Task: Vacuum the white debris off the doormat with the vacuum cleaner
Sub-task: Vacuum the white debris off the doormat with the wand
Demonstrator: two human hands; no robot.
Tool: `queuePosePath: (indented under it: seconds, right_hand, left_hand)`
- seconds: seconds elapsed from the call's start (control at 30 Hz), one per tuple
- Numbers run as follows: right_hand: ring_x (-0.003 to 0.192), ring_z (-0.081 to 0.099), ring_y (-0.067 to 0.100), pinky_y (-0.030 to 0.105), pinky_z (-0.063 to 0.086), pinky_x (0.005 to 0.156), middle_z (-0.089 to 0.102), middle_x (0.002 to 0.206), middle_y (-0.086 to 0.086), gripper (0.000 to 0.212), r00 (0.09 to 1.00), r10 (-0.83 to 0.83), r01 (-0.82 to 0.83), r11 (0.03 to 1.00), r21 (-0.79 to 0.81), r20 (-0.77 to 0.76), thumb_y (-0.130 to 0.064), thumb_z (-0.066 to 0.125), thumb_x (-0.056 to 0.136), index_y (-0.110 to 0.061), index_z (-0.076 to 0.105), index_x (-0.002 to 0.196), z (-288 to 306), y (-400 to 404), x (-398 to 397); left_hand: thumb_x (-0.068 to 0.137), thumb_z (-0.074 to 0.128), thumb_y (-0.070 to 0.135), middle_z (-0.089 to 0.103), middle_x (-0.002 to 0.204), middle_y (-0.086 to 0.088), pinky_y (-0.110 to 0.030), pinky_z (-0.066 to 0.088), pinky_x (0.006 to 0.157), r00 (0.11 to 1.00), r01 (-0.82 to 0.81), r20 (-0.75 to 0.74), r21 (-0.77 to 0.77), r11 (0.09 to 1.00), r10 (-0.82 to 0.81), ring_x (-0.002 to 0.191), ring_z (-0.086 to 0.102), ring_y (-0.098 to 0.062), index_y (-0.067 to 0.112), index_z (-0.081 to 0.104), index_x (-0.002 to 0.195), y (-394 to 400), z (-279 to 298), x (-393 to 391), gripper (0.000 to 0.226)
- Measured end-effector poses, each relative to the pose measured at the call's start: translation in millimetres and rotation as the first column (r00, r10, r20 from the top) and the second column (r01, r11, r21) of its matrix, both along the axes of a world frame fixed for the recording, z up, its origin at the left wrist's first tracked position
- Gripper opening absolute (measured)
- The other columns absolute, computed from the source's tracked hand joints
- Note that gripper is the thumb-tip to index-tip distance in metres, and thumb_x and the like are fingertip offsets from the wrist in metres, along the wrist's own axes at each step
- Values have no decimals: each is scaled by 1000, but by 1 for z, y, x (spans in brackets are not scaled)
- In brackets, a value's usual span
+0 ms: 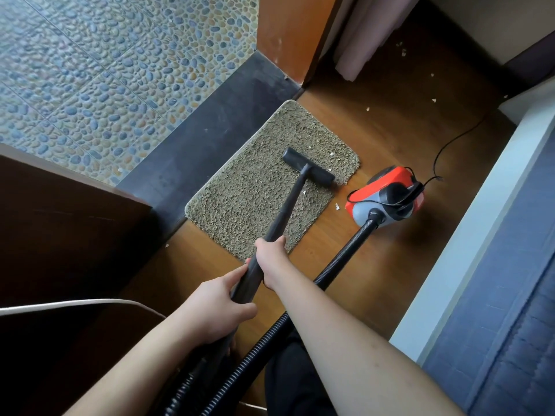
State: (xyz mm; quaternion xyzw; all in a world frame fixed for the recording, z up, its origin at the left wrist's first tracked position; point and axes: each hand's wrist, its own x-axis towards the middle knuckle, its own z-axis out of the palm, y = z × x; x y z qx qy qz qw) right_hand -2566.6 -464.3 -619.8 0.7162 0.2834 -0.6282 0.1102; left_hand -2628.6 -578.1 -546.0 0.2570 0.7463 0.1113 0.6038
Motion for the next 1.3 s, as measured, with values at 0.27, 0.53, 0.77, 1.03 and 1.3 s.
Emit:
queuePosePath:
  seconds: [0.27,0.53,0.77,1.03,1.3]
  right_hand:
    - [64,62,16,32,53,63,63,109,12,62,1000,-17,17,1000,24,-4,-24,43,101,-31,8,152,-1,-15,-13]
    - [83,67,20,41,56,89,56,90,1,58,1000,-12,13,1000,-16,13,-22,41,102,-27,11,152,-5,-29,-21]
    - [80,65,19,45,55,92,52,84,-1,67,999,-29,29,999,-24,22,-22,43,102,-32,3,155,-15,-27,-23]
    - [65,63,16,38,59,78,53,90,0,70,999,-47,47,998,31,24,-22,44,101,-33,2,156,-30,-10,-12]
    - [75,67,22,42,57,83,58,116,10,69,993,-110,107,992,60,44,-24,45,99,-30,6,156,-39,25,3]
  left_hand:
    - [74,67,31,69,99,2,-23,58,67,1000,-9,14,-8,1000,9,52,64,1,45,33,149,-12,2,-9,83]
    - [77,68,32,62,94,7,-5,41,52,1000,20,-10,-32,999,-20,63,62,3,46,29,150,-24,4,-17,83]
    - [79,67,26,64,90,7,-14,50,53,998,-8,54,-44,999,11,55,68,-5,46,30,150,-22,-4,-21,83]
    - [73,67,31,67,93,9,-15,54,64,1000,8,30,-26,1000,-7,59,65,1,50,32,147,-6,-11,-15,84]
    - [75,67,26,65,81,11,-11,49,52,998,43,35,-14,999,-43,57,65,-2,46,35,148,34,-20,-4,82]
